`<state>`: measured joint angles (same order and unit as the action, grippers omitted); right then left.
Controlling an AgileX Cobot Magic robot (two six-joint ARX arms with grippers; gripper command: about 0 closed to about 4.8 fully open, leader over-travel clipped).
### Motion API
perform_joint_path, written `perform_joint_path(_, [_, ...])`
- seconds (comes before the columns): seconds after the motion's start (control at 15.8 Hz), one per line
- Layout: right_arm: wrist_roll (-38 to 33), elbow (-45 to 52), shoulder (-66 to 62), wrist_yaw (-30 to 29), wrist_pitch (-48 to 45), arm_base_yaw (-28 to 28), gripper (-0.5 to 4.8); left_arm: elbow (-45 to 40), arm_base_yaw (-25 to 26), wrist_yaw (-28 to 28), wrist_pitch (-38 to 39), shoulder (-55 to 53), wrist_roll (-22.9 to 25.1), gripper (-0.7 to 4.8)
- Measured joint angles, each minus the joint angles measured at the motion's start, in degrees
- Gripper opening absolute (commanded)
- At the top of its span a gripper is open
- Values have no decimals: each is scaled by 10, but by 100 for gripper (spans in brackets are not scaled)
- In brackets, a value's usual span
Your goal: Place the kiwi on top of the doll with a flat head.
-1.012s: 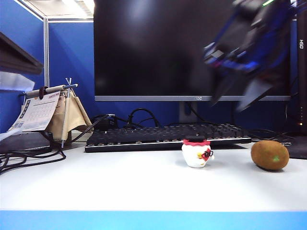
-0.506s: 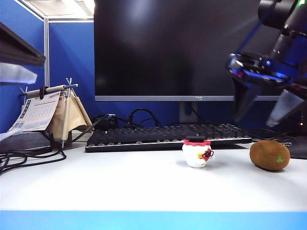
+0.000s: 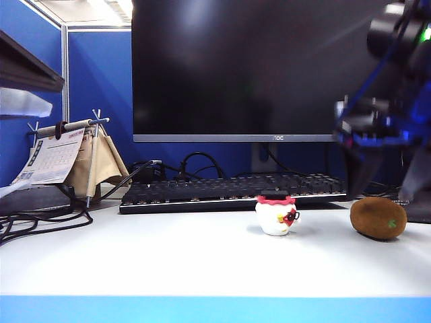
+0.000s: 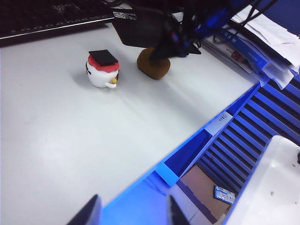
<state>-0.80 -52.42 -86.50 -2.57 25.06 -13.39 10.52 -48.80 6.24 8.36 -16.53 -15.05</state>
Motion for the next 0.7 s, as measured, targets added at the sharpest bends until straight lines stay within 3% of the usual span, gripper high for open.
perform_joint_path(0.32, [-5,1,-57,-1,-36,0,474,0,0,0,0,0,0,184])
perform_joint_path(0.38, [-5,1,-60,-1,-35,0,439,0,0,0,0,0,0,184])
perform_joint_path(0.51, [-8,1,-59,-1,-31,0,294,0,0,0,0,0,0,184])
perform_joint_path(0.57, [-8,1,-59,-1,-23,0,264,0,0,0,0,0,5,184])
perform_joint_path(0.7, [-9,1,-59,-2,-19,0,259,0,0,0,0,0,19,184])
